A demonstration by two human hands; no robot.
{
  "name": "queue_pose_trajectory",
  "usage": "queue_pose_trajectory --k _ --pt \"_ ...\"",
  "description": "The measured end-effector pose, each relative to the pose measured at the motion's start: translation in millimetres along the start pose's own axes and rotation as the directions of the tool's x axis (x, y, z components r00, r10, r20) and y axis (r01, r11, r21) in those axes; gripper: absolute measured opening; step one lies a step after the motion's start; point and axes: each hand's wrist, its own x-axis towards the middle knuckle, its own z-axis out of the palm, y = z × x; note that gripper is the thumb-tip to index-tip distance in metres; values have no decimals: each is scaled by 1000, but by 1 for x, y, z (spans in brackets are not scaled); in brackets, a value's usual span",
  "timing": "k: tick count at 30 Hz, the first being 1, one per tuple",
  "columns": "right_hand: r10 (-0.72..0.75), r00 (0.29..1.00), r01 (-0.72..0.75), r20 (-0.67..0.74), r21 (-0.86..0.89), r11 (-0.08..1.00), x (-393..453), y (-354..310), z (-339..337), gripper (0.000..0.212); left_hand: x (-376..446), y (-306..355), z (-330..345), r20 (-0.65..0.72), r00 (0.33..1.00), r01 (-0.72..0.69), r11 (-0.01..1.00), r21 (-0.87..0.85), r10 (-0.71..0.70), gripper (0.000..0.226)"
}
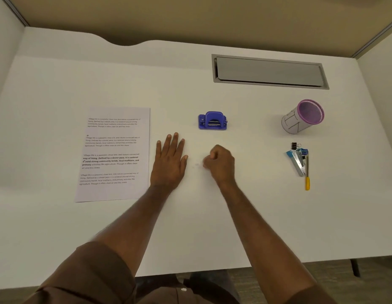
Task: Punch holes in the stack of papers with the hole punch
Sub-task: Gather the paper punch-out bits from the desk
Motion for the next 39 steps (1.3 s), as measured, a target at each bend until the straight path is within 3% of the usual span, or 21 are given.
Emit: queue_pose_trajectory --k 2,4,6,8,12,16,19,22,25,28,31,39 --pt "228 969 -247 96 400 883 9 2 -17 39 0 0 1 -3 1000 -1 1000 7 1 57" --pt "322 915 -397 243 676 620 16 6 -34 44 1 0 1 -4 1000 -1 1000 7 1 57" --pt "359 883 -448 303 771 452 24 10 -50 43 1 0 1 -6 1000 -2 1000 5 2 57" --pt "374 869 -457 324 816 354 32 13 -65 39 1 1 1 -7 1000 -4 1000 3 4 58" --pt "372 870 -437 324 856 276 50 6 -93 26 1 1 1 -22 1000 -7 1000 -29 6 59" --pt "308 927 -325 215 871 369 76 -3 -141 34 1 1 2 -28 1000 -7 1000 -26 7 60" --pt "271 960 -212 67 809 549 101 -12 -187 27 2 1 3 -37 999 -10 1000 -19 9 61" --pt "296 944 -158 -145 589 793 129 -16 -230 11 1 -1 6 -42 999 -2 1000 -30 0 61" --pt "177 912 -130 -370 150 980 153 -16 -256 29 1 -2 7 -48 999 0 1000 -25 -1 61" --pt "65 873 -135 -484 -110 985 170 -9 -263 36 1 -2 7 -61 998 -6 1000 -24 5 61" --pt "-1 871 -130 -491 -232 964 182 -2 -258 15 0 -1 6 -65 998 -3 1000 -22 2 61" --pt "-132 844 -66 -521 -345 936 182 9 -248 14 0 -4 9 -71 997 -7 1000 -18 6 60"
